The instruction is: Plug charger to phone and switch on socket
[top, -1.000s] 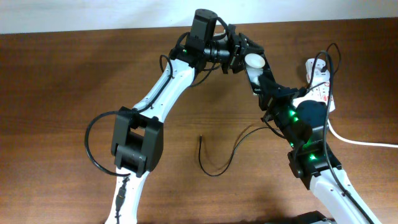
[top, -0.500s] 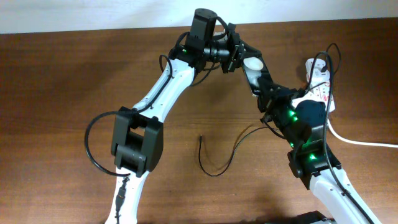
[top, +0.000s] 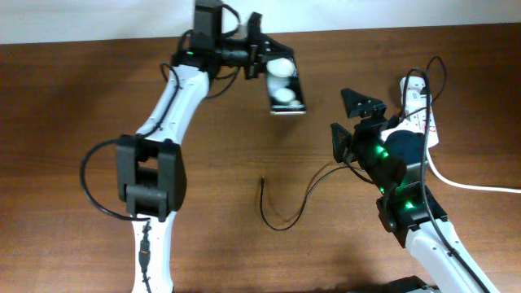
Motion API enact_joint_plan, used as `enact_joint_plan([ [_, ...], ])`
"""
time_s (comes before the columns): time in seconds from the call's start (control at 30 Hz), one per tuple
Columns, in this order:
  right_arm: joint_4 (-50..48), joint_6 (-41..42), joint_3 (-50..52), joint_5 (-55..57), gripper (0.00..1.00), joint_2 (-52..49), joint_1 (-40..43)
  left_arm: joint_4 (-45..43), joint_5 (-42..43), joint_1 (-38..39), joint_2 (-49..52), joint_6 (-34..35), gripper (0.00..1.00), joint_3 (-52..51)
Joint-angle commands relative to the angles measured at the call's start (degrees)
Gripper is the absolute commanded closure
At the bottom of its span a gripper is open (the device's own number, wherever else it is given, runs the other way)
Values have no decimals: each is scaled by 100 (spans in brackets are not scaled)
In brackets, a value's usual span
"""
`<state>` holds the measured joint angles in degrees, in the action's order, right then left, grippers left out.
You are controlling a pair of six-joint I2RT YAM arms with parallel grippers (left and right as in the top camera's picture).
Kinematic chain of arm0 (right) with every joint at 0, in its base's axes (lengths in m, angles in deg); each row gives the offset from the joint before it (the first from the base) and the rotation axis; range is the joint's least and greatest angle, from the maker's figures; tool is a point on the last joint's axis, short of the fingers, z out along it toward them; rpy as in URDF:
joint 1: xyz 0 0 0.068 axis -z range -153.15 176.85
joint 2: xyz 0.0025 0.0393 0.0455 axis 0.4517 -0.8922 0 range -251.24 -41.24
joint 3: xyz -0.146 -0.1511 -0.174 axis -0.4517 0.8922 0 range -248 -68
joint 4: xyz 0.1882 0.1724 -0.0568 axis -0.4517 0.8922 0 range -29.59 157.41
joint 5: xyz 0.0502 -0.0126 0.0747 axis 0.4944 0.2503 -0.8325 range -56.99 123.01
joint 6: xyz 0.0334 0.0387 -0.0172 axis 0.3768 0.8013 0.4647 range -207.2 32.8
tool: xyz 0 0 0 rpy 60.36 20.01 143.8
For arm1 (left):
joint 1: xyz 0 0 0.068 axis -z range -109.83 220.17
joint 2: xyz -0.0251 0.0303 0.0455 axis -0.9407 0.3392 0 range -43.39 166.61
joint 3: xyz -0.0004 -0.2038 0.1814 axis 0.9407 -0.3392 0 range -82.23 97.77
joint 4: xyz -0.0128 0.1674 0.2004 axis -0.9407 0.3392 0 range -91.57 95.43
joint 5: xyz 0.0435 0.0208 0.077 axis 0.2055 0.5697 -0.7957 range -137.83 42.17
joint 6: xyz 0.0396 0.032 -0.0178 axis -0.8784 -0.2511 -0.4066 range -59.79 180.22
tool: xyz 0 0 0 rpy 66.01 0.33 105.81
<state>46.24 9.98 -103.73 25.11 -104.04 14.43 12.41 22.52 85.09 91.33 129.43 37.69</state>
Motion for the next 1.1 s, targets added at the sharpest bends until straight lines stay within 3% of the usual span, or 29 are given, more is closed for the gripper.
enact_joint_plan([
  [0.0,173,-1088,-94,-55,1,55,9,-22,1460,-479,48,-748,100,90],
  [0.1,201,-2940,-94,-627,1,55,9,-22,1823,-942,48,-914,100,90],
  [0.27,219,-4734,-249,-1652,1,55,7,-22,1821,-1292,48,-1062,100,90],
  [0.37,2164,-5936,-1510,-1735,1,-90,7,-24,1794,-1386,48,-1064,100,87],
  [0.43,4094,-6771,-2903,-1753,1,-649,7,-24,1674,-1386,48,-1064,100,90],
  [0.5,5265,-7554,-3615,-1923,1,-1187,7,-24,1670,-1386,48,-1073,100,87],
  [0.7,5447,-7530,-3613,-2151,1,-1495,-63,-24,1659,-1388,48,-1104,100,87],
  [0.83,6028,-7530,-3611,-1045,0,-2146,-1311,-26,1513,-1388,48,-1106,100,87],
  [0.87,6054,-7503,-3613,-964,7,-2332,-1547,-24,1517,-1412,48,-1108,100,87],
  [1.07,6214,-6319,-3606,-551,15,-3279,-1963,-24,1582,-2039,48,-1108,100,87],
])
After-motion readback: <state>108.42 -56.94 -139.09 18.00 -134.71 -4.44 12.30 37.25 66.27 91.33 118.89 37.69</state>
